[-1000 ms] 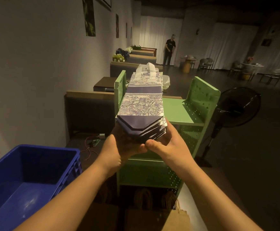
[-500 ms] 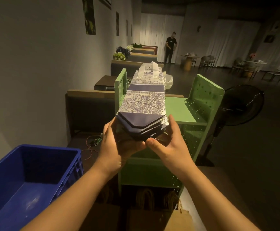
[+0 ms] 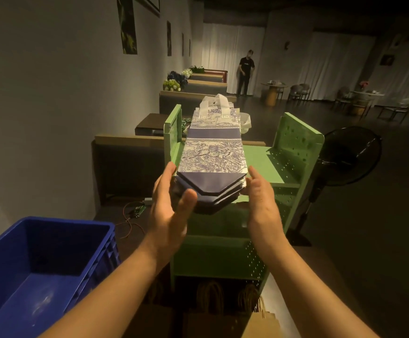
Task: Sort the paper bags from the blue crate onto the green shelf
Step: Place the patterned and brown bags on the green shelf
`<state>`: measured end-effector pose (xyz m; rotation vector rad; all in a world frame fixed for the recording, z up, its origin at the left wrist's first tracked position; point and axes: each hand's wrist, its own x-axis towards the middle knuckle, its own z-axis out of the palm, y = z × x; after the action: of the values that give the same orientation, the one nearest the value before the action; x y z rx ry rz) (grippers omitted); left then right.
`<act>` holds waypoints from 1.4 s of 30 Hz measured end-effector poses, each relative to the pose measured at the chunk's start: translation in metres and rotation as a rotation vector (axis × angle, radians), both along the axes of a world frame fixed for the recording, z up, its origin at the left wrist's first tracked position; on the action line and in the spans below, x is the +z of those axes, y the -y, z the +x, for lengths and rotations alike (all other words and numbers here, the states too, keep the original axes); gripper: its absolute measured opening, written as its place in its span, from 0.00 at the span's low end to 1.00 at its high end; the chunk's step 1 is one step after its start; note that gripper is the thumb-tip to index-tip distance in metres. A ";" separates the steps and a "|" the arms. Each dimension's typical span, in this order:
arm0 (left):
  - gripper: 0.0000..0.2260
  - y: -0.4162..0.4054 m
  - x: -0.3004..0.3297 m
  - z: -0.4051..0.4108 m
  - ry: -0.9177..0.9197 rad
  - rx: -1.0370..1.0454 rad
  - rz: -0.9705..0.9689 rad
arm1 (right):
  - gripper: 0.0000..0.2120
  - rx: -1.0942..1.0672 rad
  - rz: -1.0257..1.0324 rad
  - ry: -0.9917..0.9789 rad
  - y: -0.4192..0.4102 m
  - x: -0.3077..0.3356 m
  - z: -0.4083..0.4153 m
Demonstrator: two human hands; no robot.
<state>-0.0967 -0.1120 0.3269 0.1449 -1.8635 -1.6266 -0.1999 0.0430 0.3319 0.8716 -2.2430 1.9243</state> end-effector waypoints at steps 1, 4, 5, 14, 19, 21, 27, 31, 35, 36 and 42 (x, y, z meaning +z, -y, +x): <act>0.48 -0.002 0.000 -0.003 -0.035 0.013 0.068 | 0.46 -0.049 -0.045 0.011 0.002 0.003 -0.002; 0.36 -0.007 0.007 -0.010 -0.084 0.064 0.204 | 0.42 -0.114 -0.092 0.013 0.010 0.023 -0.004; 0.34 -0.010 0.010 -0.012 -0.086 0.075 0.217 | 0.41 -0.111 -0.082 0.034 0.014 0.031 -0.006; 0.26 -0.025 0.023 -0.025 -0.047 0.184 0.290 | 0.16 0.240 -0.066 0.346 0.034 0.063 -0.020; 0.23 -0.023 0.024 -0.029 0.005 0.273 0.179 | 0.15 0.274 -0.147 0.437 0.034 0.067 -0.025; 0.22 -0.021 0.025 -0.032 0.024 0.315 0.136 | 0.15 0.269 -0.155 0.455 0.036 0.067 -0.028; 0.20 -0.018 0.021 -0.031 -0.045 0.296 0.276 | 0.14 0.271 -0.044 0.385 0.038 0.071 -0.025; 0.17 -0.019 0.021 -0.027 -0.080 0.300 0.306 | 0.17 0.281 -0.069 0.396 0.039 0.069 -0.021; 0.16 -0.022 0.024 -0.022 -0.100 0.282 0.303 | 0.20 0.279 -0.117 0.439 0.037 0.065 -0.020; 0.18 -0.023 0.023 -0.022 -0.088 0.276 0.284 | 0.21 0.279 -0.116 0.440 0.037 0.064 -0.020; 0.24 -0.021 0.018 -0.017 -0.099 0.200 0.179 | 0.28 0.251 -0.030 0.314 0.031 0.058 -0.017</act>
<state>-0.1139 -0.0909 0.3452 0.3113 -1.5752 -1.6284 -0.2168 0.0123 0.3900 0.9441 -2.3573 2.3472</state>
